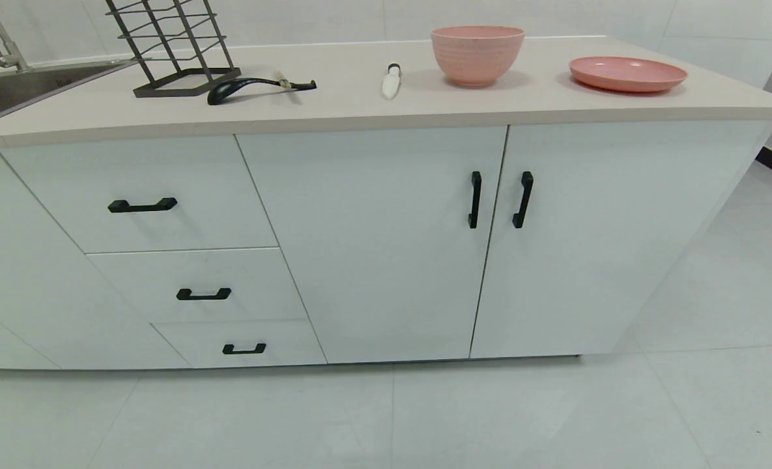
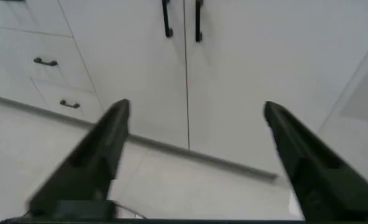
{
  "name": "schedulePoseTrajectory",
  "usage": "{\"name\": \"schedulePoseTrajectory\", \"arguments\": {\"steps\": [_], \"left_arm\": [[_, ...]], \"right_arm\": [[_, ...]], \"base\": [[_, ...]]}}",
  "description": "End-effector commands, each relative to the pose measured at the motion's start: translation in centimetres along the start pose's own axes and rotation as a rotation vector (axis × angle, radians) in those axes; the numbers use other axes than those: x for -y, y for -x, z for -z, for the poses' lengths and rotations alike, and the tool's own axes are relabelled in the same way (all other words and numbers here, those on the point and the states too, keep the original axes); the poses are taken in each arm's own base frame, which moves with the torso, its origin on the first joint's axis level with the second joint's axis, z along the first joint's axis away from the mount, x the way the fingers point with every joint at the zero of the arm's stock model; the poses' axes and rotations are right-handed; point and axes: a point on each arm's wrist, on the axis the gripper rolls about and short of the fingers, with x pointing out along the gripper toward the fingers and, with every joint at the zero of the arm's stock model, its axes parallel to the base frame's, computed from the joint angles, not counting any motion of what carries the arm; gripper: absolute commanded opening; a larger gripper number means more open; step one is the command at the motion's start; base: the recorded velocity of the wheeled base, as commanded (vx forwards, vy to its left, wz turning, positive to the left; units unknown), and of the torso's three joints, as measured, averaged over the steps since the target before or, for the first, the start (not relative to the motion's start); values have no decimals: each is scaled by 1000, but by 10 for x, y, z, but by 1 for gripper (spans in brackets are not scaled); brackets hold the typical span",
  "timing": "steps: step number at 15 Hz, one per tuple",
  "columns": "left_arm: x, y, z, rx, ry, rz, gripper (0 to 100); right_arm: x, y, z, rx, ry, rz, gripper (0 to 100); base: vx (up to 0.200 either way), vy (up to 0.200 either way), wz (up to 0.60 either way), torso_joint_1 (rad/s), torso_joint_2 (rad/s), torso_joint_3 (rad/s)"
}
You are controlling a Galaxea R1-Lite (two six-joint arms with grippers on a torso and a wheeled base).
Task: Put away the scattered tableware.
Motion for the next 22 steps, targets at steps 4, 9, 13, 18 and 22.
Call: {"name": "schedulePoseTrajectory", "arguments": {"steps": [4, 9, 13, 18, 22], "left_arm": [[0, 0, 0, 0, 0, 0, 100], [0, 0, 0, 0, -19, 6, 100], [1, 0, 0, -1, -62, 32, 100], [1, 0, 0, -1, -39, 32, 100], [2, 0, -6, 64, -36, 90, 100]], "right_arm": [[23, -113, 12, -45, 25, -106, 100], [22, -167, 21, -99, 43, -210, 100], [21, -212, 25, -80, 69, -254, 100], [28, -271, 37, -19, 81, -292, 100], [33, -310, 40, 32, 98, -291, 100]], "base": [[0, 0, 0, 0, 0, 0], [0, 0, 0, 0, 0, 0], [0, 0, 0, 0, 0, 0], [0, 0, 0, 0, 0, 0], [0, 0, 0, 0, 0, 0]]}}
